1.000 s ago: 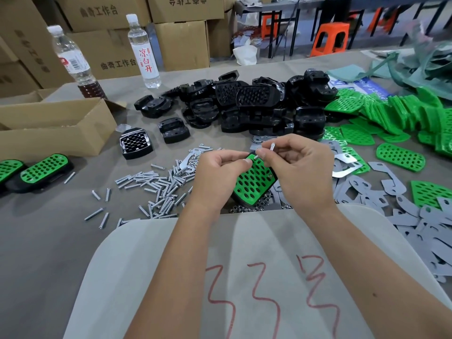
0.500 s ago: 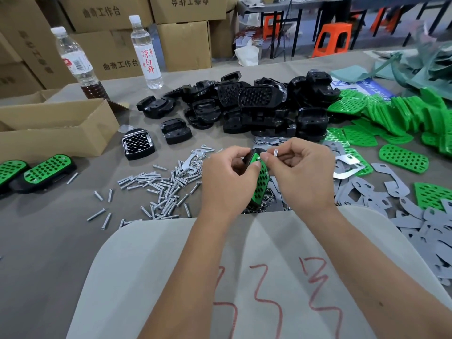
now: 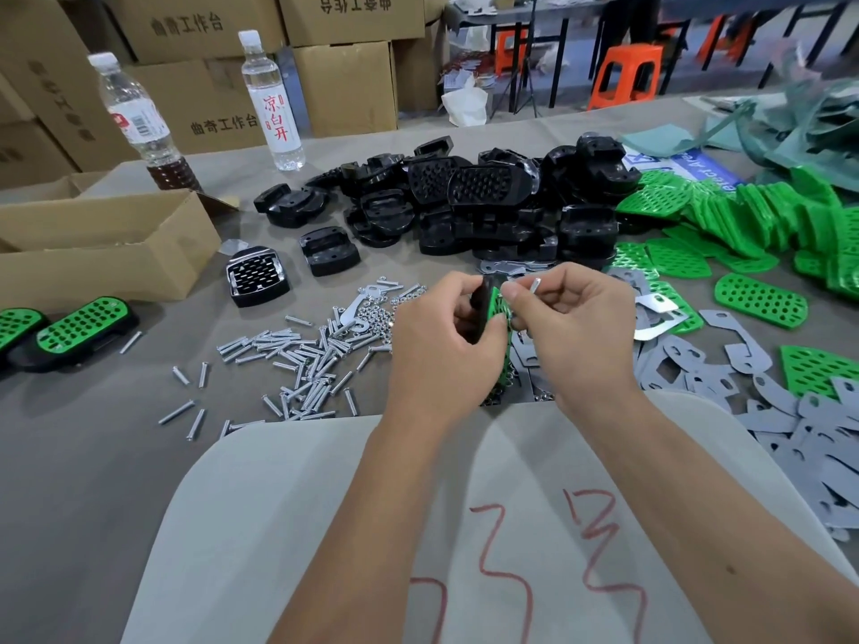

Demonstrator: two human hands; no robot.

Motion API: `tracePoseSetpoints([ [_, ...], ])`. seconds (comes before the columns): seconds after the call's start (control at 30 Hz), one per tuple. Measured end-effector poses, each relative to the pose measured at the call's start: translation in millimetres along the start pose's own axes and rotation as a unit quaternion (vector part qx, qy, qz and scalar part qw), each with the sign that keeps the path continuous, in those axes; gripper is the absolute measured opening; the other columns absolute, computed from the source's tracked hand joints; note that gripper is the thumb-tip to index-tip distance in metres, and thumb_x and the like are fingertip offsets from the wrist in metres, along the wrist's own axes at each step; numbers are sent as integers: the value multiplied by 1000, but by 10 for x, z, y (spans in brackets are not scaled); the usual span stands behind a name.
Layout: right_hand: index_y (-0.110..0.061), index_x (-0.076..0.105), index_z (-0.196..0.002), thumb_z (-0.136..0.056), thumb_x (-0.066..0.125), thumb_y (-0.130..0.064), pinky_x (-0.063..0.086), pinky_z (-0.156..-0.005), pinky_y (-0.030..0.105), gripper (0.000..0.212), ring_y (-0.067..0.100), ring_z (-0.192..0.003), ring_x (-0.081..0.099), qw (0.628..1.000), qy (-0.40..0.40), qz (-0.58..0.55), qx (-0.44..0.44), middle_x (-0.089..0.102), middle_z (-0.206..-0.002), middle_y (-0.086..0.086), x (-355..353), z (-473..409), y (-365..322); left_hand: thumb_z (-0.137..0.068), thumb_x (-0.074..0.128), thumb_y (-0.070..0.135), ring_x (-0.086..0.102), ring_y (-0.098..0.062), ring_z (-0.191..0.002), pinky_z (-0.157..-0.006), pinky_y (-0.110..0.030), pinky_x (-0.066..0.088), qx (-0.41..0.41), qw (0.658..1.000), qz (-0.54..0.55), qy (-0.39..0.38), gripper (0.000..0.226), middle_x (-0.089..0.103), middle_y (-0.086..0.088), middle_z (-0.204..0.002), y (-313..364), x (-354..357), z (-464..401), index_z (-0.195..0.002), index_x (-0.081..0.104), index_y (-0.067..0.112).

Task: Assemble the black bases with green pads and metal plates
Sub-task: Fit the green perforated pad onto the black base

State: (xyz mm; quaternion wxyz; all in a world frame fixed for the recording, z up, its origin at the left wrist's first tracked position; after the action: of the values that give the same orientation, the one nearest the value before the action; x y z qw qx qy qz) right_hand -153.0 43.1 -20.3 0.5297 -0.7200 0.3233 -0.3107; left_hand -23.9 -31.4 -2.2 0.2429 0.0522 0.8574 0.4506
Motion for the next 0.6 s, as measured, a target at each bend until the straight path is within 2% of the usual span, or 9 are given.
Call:
tracePoseSetpoints([
  [0.03, -7, 68, -71, -86, 80, 1, 52, -57, 26, 21, 12, -54, 61, 1000, 0, -17, 21, 72, -69, 3, -5, -4, 21, -79, 69, 24, 67, -8, -73, -71, -34, 57, 17, 1000, -19, -7, 25, 71, 11, -76, 12, 12, 0, -103, 72, 20],
  [0.1, -8, 66, -66, -87, 78, 2, 49, -53, 21, 26, 11, -51, 56, 995, 0, -71, 65, 70, -66, 1, 6, 15, 57, -80, 70, 22, 68, -13, -75, -71, -38, 57, 45, 998, -39, -9, 29, 72, 8, -80, 42, 21, 3, -109, 72, 17],
  [0.2, -18, 72, -68, -87, 80, -4, 49, -55, 20, 26, 10, -53, 58, 999, -2, -46, 27, 71, -65, -1, -4, 9, -11, -81, 74, 16, 69, -6, -78, -73, -30, 57, 38, 999, -13, -4, 29, 73, 11, -82, 28, 20, -6, -110, 70, 19],
  [0.27, -19, 78, -83, -87, 83, -10, 52, -58, 22, 11, 9, -56, 62, 1000, -21, -3, -13, 74, -68, -2, 12, -6, -84, -82, 76, 11, 71, -6, -80, -77, -29, 59, -27, 999, 38, -13, 32, 75, 9, -82, -67, 31, -25, -113, 72, 18],
  [0.37, -20, 72, -101, -85, 86, -18, 53, -57, 23, 21, 11, -54, 64, 999, 1, 26, -26, 72, -65, 0, -79, -63, -73, -86, 77, 5, 76, -20, -88, -86, -44, 62, -172, 977, 126, 1, 32, 77, -4, -86, -290, 54, -35, -114, 74, 20],
  [0.43, -16, 70, -96, -86, 85, -22, 48, -52, 22, 19, 11, -51, 62, 999, 8, 34, -27, 72, -66, 2, -134, -96, -64, -85, 79, 2, 76, -25, -94, -92, -50, 61, -272, 939, 204, 50, 32, 78, -10, -96, -448, 27, -14, -112, 74, 18],
  [0.5, -19, 75, -84, -88, 83, -23, 46, -50, 20, 10, 10, -49, 58, 999, -32, 31, -16, 72, -65, 2, -90, -102, -37, -84, 80, 0, 76, -34, -98, -93, -58, 59, -338, 889, 295, 90, 35, 77, -17, -103, -551, 3, 7, -116, 72, 14],
  [0.53, -20, 77, -77, -89, 82, -21, 45, -49, 19, 13, 10, -48, 55, 998, -54, 23, -10, 72, -63, 2, -44, -92, -19, -84, 80, 1, 75, -39, -99, -91, -63, 58, -352, 872, 324, 101, 36, 77, -20, -106, -583, -7, 7, -116, 70, 14],
  [0.6, -20, 77, -69, -90, 82, -21, 44, -47, 18, 21, 10, -45, 52, 996, -92, 18, 0, 69, -59, 3, 50, -60, 14, -82, 81, 2, 75, -42, -98, -86, -67, 58, -354, 865, 336, 115, 37, 76, -21, -106, -604, -29, 4, -114, 70, 17],
])
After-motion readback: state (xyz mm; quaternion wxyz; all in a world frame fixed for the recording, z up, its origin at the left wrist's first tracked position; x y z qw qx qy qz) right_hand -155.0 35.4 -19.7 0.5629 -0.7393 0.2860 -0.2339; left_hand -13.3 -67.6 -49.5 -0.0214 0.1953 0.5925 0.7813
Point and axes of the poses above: each hand's wrist, its own z-axis away from the middle knuckle, its own x-axis out of the palm, y = z × x, the point moved 6 cm from there along -z, towards the middle knuckle
